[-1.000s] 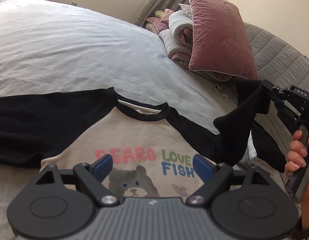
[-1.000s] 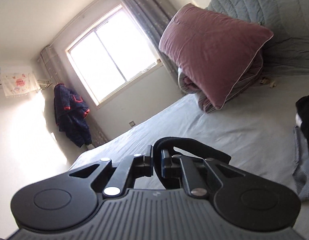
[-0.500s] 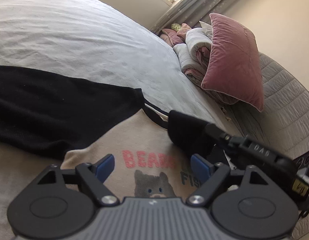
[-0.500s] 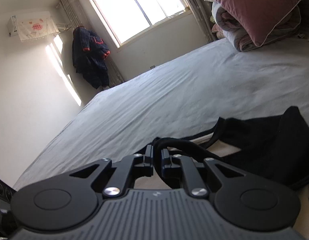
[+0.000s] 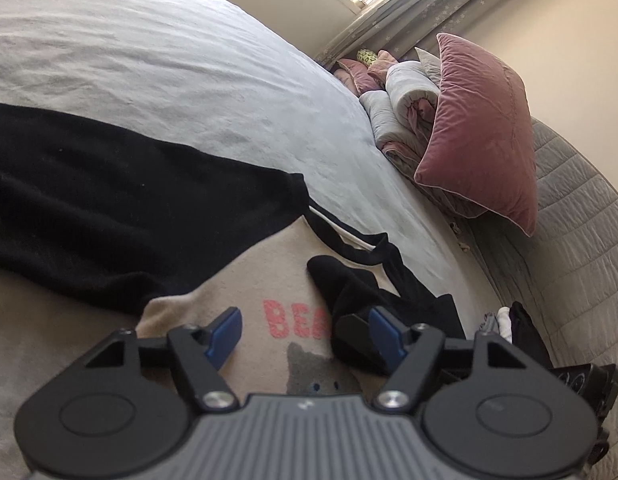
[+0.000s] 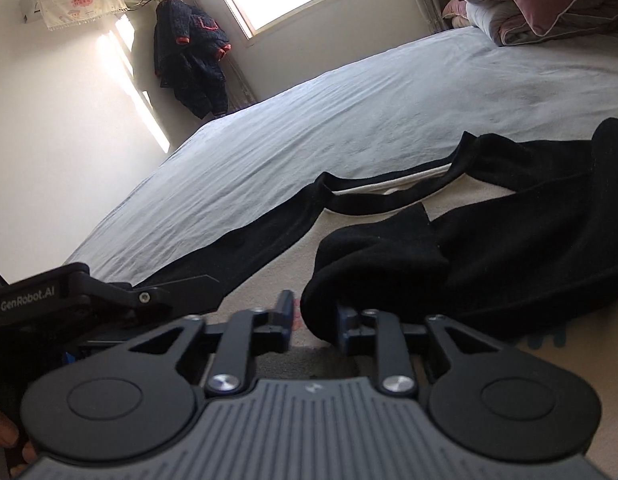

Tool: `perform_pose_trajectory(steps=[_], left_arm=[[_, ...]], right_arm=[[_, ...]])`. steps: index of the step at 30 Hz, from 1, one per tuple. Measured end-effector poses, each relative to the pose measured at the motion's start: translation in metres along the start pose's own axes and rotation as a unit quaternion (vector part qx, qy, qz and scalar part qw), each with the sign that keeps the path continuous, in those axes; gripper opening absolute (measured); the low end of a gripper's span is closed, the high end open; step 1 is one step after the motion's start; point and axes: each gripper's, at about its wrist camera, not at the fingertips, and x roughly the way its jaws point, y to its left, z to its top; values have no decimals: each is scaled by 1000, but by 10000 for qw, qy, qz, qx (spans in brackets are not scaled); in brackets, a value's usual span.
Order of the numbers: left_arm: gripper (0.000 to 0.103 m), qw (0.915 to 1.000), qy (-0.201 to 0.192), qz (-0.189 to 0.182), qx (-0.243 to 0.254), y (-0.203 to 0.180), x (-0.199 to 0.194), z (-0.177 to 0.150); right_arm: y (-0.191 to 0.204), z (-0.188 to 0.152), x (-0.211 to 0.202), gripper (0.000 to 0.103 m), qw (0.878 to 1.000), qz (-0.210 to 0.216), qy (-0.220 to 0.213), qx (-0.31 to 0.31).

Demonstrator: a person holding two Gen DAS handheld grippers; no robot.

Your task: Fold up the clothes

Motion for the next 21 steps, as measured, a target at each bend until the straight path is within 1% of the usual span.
perform_pose_trajectory(steps=[1, 3, 6, 7, 9, 11, 14, 17, 19, 21], left_arm=[[71, 10000, -20, -18, -69, 2, -1, 1], [71, 9997, -44, -69, -232, 8, -4, 3], [72, 9987, -42, -182, -470, 15, -5, 6], [72, 9979, -28, -280, -585, 19, -5, 6], [83, 9938, 27, -629, -921, 28, -5, 7], [85, 9852, 23, -1010, -1384, 39, -5, 7], [86, 9769, -18, -1216, -1755, 52, -4, 6], [86, 9709, -37, -1339, -1984, 59, -3, 5], [86, 9694, -64, -1360, -2042, 60, -2, 4], [86, 9710, -68, -1324, -1990, 56, -2, 3]], right_arm=[[0, 2, -2, 62, 10000, -35, -70, -10], [-3, 7, -2, 62, 9998, -83, -184, -5], [-3, 13, 7, 62, 9998, -58, -186, -46], [-1, 14, 10, 62, 9998, -23, -179, -107], [5, 16, 18, 62, 9995, 101, -124, -282], [18, 13, 23, 62, 9978, 223, -34, -630], [38, 8, 28, 62, 9915, 424, 122, -1224], [54, -1, 29, 62, 9827, 711, 342, -1677], [61, -7, 29, 62, 9770, 860, 476, -1895], [66, -11, 28, 62, 9704, 1063, 622, -2076]])
